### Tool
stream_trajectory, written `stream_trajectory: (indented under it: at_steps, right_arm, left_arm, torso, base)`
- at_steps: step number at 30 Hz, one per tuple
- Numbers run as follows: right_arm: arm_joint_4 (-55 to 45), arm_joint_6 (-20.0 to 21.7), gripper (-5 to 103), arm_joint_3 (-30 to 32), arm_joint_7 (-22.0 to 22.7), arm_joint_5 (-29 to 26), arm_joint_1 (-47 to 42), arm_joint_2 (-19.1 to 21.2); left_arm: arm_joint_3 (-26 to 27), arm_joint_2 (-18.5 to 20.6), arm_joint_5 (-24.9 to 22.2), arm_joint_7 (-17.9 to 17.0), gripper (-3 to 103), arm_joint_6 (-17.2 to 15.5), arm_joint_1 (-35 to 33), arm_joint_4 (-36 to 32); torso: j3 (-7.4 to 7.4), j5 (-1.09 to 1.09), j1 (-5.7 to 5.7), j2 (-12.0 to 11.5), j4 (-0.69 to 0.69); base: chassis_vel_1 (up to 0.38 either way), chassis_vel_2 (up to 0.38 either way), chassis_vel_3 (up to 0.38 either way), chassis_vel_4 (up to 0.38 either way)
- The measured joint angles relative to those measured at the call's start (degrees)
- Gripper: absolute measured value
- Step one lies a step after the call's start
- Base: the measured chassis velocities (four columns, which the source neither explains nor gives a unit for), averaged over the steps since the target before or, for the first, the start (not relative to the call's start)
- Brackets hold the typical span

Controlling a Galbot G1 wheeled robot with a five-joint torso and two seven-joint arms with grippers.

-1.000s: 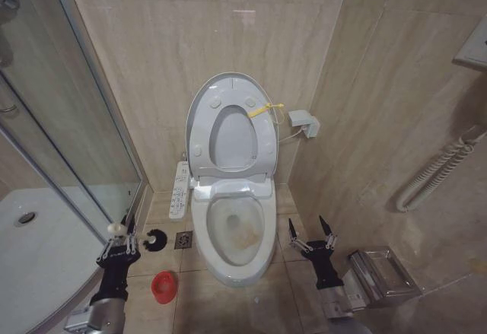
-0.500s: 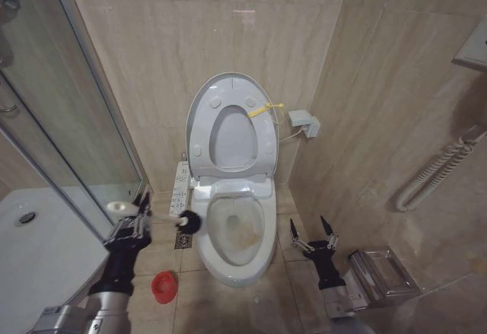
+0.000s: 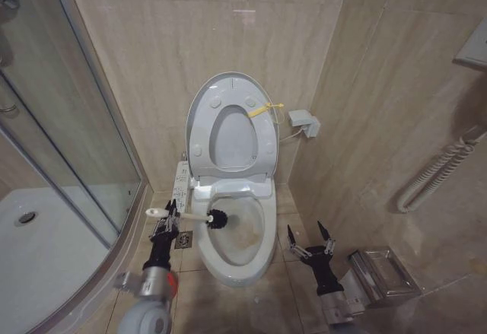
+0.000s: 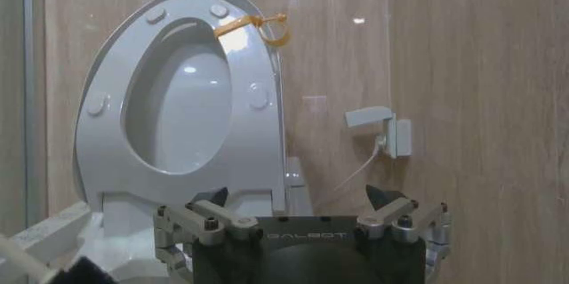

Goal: Open the toilet lid, clean the toilet bowl with a toilet brush, close the toilet lid, and flush.

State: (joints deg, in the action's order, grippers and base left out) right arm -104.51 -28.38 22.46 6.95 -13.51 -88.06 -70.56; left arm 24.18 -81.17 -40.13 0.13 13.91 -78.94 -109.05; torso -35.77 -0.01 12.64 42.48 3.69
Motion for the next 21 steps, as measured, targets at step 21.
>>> stream_trajectory:
  at_steps: [21]
  right_arm:
    - [1.5,-2.0,100,2.8,-0.1,1.6,-1.4,-4.0]
  left_arm:
    - [-12.8,-2.8,4.2,1.3,17,0.1,20.8,30.0]
  torso:
    - [0.0,0.01,0.0,0.0,0.0]
  base:
    - [0.0,0.0,0.0,0.0]
